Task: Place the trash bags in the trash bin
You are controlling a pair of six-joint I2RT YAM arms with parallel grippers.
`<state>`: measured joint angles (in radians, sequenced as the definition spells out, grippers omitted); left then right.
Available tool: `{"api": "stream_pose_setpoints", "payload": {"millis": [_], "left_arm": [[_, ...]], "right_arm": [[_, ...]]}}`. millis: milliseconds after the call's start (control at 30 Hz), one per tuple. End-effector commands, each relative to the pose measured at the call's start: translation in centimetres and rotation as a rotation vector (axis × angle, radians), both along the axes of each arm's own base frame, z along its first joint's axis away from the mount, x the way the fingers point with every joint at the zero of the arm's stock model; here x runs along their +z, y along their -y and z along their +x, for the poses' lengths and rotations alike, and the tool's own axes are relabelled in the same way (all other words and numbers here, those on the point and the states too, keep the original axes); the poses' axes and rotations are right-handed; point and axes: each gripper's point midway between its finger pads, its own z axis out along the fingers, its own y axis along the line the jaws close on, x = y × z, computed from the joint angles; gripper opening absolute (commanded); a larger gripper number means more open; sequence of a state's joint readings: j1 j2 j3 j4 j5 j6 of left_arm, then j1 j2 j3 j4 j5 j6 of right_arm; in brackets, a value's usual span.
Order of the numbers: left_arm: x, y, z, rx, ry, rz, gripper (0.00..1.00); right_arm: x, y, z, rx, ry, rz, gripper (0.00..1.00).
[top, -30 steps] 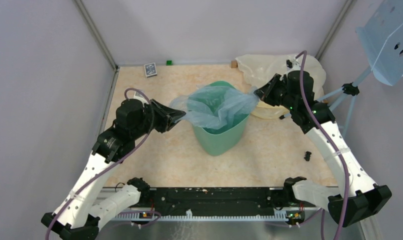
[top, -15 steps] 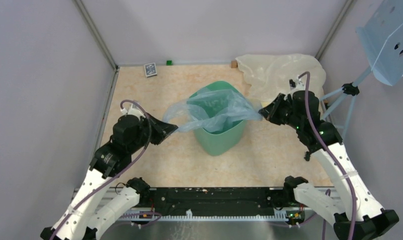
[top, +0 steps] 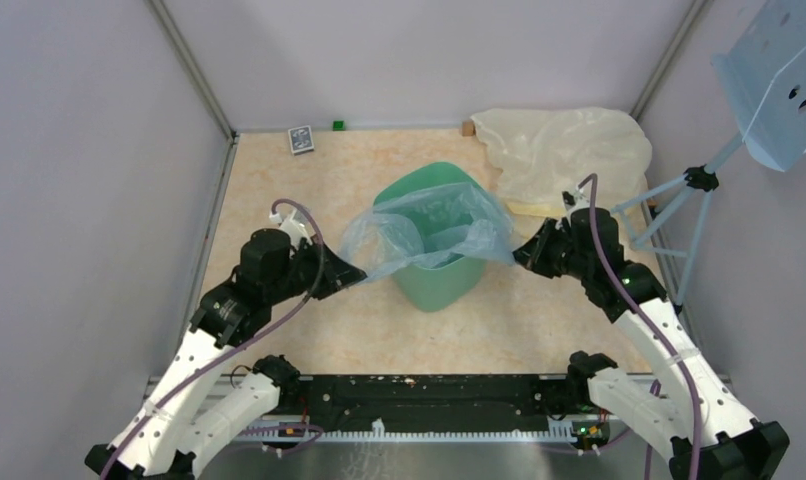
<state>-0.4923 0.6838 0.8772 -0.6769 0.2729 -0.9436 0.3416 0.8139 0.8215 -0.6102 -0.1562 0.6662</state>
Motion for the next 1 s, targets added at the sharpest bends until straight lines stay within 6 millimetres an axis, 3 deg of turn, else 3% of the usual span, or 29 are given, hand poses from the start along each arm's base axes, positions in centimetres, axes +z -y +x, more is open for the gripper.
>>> {"api": "stream_pose_setpoints", "payload": {"millis": [0, 300, 433, 567, 800, 967], "left_arm": [[-2.1, -0.2, 0.1, -0.052, -0.004, 0.080, 0.00], [-6.6, -3.4, 2.9, -0.041, -0.046, 0.240, 0.00], [-8.0, -4.5, 4.1, -0.038, -0.054, 0.276, 0.00], [-8.2, -5.3, 5.9, -0.009, -0.011, 0.336, 0.00], [-9.3, -3.8, 5.2, -0.150, -0.013, 0.313, 0.00], [-6.7, -1.7, 4.3, -0.268, 0.075, 0.202, 0.00]], "right_arm": [[0.1, -0.5, 0.8, -0.001, 0.020, 0.038, 0.00], [-0.5, -0.8, 1.7, 0.015, 0.051, 0.025, 0.00], [-2.6, -0.6, 2.1, 0.000, 0.021, 0.005, 0.00], [-3.8, -0.9, 2.4, 0.005, -0.001, 0.006, 0.00], [-5.1, -1.3, 2.5, 0.023, -0.010, 0.006, 0.00], [-4.6, -1.4, 2.6, 0.032, 0.005, 0.008, 0.00]]}}
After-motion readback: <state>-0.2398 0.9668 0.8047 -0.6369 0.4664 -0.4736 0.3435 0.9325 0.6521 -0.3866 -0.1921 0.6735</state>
